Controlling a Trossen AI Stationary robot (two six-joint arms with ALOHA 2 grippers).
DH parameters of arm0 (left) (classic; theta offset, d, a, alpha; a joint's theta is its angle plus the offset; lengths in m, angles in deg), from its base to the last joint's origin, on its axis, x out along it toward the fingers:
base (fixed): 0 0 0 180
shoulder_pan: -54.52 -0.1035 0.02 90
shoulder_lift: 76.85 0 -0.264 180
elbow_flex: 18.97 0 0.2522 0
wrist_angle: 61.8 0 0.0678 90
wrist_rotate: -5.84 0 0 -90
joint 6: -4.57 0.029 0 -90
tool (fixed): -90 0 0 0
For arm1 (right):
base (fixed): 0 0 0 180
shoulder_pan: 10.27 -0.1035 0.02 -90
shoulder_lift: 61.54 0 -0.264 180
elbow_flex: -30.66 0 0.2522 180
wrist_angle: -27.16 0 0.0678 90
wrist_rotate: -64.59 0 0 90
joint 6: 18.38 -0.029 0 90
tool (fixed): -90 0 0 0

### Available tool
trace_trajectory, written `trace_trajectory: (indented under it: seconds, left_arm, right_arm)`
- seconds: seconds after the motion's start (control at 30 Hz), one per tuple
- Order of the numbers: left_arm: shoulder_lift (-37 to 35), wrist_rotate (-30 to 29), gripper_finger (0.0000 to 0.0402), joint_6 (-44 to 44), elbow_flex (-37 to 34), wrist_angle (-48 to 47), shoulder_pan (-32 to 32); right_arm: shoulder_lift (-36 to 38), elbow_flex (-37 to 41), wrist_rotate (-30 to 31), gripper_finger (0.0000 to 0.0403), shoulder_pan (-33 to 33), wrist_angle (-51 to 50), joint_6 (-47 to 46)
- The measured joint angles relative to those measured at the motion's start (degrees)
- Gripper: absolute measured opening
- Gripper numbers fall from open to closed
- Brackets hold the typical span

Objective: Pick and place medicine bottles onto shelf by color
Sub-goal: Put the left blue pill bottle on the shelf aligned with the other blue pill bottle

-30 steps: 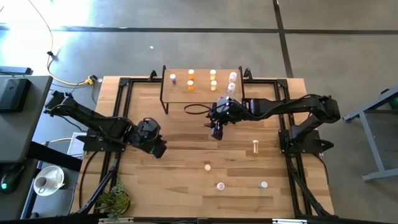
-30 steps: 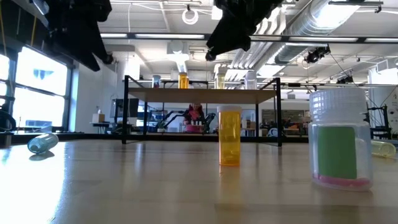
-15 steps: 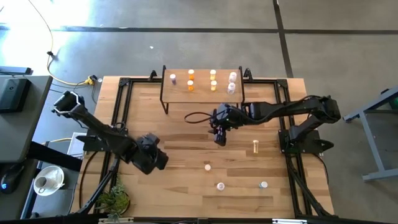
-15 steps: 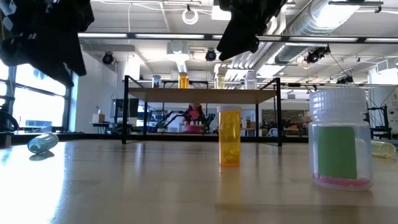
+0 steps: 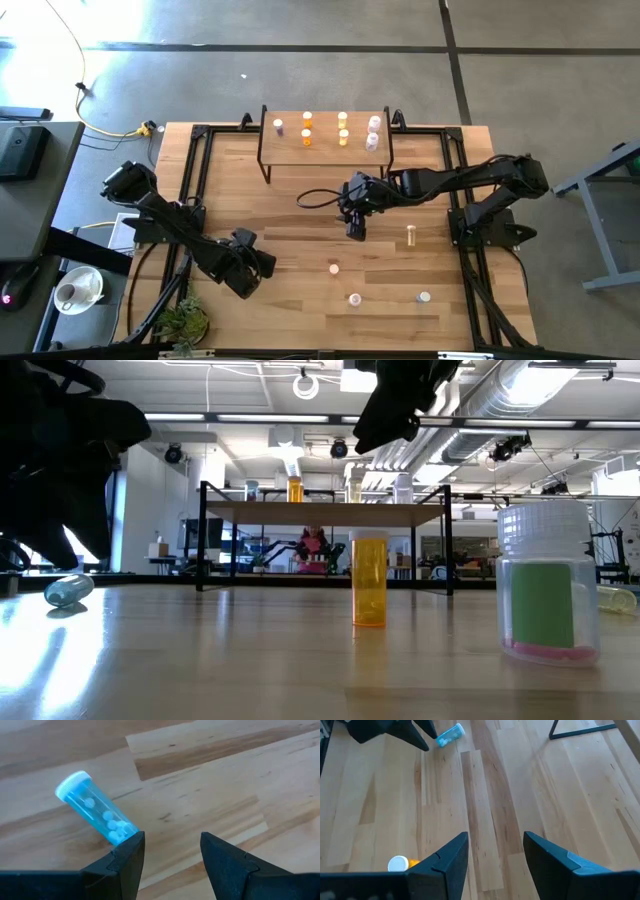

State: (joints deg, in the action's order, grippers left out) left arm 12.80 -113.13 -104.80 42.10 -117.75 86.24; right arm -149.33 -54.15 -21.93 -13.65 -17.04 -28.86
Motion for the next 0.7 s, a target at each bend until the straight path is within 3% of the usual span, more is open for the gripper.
trace_trajectory:
  seconds: [0.17, 0.37, 0.7]
  left_arm:
    - [0.2, 1.4, 0.0184, -1.4, 0.6, -1.0, 0.0]
    - [0.1, 2.8, 0.0184, -3.7, 5.7, -12.2, -0.3]
    - [5.5, 4.8, 0.0184, -12.0, 4.9, -14.1, -1.9]
  right_arm:
    - [0.0, 0.0, 0.0, 0.0181, -0.2, -0.3, 0.2]
    - [0.0, 0.0, 0.0, 0.0181, -0.2, 0.3, 0.4]
    - [0.0, 0.0, 0.0, 0.0181, -0.2, 0.7, 1.1]
